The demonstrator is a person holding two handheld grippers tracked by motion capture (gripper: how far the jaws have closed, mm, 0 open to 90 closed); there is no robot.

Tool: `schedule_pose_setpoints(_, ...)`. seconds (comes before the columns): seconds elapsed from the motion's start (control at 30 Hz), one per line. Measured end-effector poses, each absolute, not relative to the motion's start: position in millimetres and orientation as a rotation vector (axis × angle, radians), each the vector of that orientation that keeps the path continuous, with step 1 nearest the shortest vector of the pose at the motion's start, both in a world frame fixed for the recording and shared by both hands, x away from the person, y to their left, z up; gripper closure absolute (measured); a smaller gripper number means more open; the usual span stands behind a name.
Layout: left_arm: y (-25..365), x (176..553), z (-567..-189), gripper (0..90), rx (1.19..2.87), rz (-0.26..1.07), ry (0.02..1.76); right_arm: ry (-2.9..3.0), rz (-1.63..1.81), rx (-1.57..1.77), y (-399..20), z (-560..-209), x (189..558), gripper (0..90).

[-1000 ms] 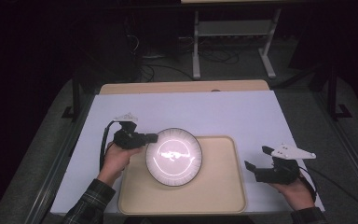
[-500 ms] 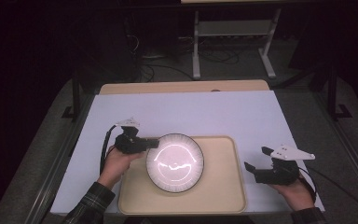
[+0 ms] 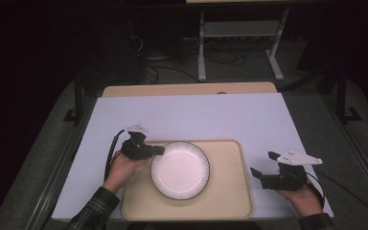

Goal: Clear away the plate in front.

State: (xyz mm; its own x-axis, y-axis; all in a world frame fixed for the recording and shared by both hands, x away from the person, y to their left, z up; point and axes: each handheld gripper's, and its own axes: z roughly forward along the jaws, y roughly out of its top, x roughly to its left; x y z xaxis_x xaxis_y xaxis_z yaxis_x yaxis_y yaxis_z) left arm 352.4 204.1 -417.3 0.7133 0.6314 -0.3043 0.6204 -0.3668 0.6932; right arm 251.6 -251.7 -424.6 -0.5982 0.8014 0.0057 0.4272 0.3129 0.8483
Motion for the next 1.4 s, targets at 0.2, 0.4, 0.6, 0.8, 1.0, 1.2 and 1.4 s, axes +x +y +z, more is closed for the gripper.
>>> schedule_pose_setpoints(0.2, 202, 354, -424, 86.1, 2.106, 0.01, 0.957, 2.169, 1.207, 1.092, -251, -425, 252, 12.8)
schedule_pose_setpoints(0.4, 202, 354, -427, 85.2, 2.138, 0.023, 0.953, 2.174, 1.205, 1.09, -250, -426, 253, 12.8)
schedule_pose_setpoints(0.6, 199, 354, -431, 83.5, 2.162, 0.034, 0.942, 2.173, 1.205, 1.09, -251, -426, 252, 12.8)
schedule_pose_setpoints(0.8, 197, 354, -432, 73.5, 2.213, 0.099, 0.889, 2.178, 1.208, 1.085, -251, -426, 252, 12.8)
schedule_pose_setpoints(1.0, 198, 355, -429, 50.8, 2.207, 0.12, 0.844, 2.183, 1.206, 1.08, -251, -426, 251, 12.9)
schedule_pose_setpoints(1.2, 198, 355, -424, 27.0, 2.183, 0.15, 0.823, 2.187, 1.199, 1.069, -252, -426, 250, 12.8)
schedule_pose_setpoints(1.4, 201, 352, -417, 14.2, 2.205, 0.192, 0.809, 2.178, 1.202, 1.069, -254, -425, 248, 12.8)
